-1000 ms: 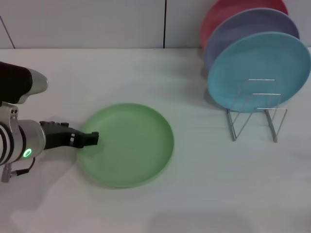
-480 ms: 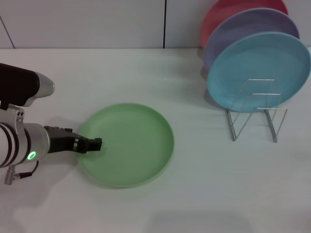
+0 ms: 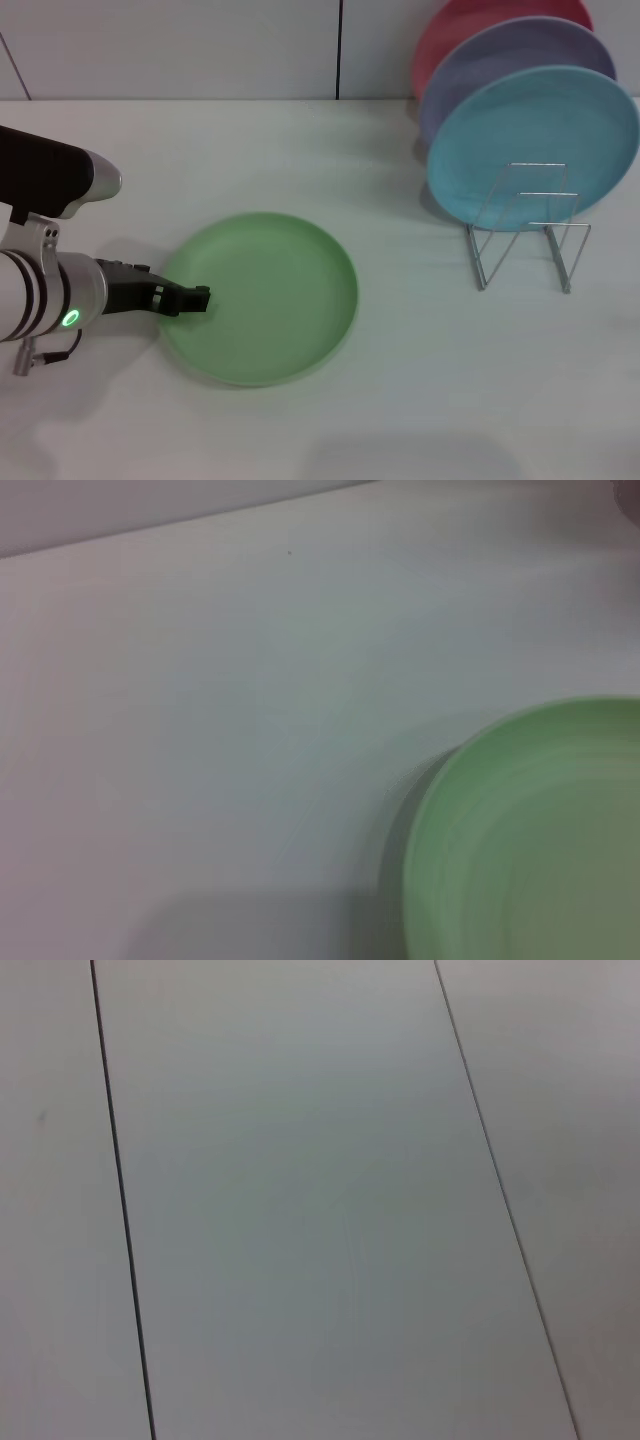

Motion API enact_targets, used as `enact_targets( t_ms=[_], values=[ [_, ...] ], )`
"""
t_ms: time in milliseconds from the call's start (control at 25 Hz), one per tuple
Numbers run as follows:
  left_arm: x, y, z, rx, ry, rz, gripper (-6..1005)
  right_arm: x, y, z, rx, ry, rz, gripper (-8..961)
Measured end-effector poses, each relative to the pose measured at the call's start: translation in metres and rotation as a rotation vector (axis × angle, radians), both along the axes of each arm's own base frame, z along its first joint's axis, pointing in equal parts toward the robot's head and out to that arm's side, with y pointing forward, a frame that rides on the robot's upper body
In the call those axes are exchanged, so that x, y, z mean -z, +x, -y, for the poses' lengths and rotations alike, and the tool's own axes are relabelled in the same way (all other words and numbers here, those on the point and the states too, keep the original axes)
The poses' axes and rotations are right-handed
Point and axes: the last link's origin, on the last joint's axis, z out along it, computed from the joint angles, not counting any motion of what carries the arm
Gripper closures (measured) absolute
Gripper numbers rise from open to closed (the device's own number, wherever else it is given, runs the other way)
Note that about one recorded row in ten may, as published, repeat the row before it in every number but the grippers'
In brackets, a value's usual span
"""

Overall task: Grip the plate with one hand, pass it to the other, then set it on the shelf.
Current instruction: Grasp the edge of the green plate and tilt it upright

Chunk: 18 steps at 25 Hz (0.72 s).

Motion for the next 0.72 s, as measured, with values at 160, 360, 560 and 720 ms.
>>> enact_targets(
  t_ms=[160,360,560,720],
  values=[
    [0.0019,-0.0006,-0.0012,-0.007,-0.005,-0.001,148,-0.0002,0.0001,-0.0001,0.0,0.0,0.001,253],
    [0.0031,-0.0016,-0.0015,-0.013,-0.01,-0.003,149,-0.0002,0.0001,-0.0002,0.0,0.0,0.001,253],
    [0.0029,-0.0004,-0.0021,-0.01,-0.009,-0.003,260,-0.0005,0.0005,0.0003,0.002,0.0,0.002,253],
    [0.0033,-0.0003,-0.0023,-0.011,-0.011,-0.004,383,-0.0001,0.001,0.0001,0.005,-0.003,0.0,253]
  ],
)
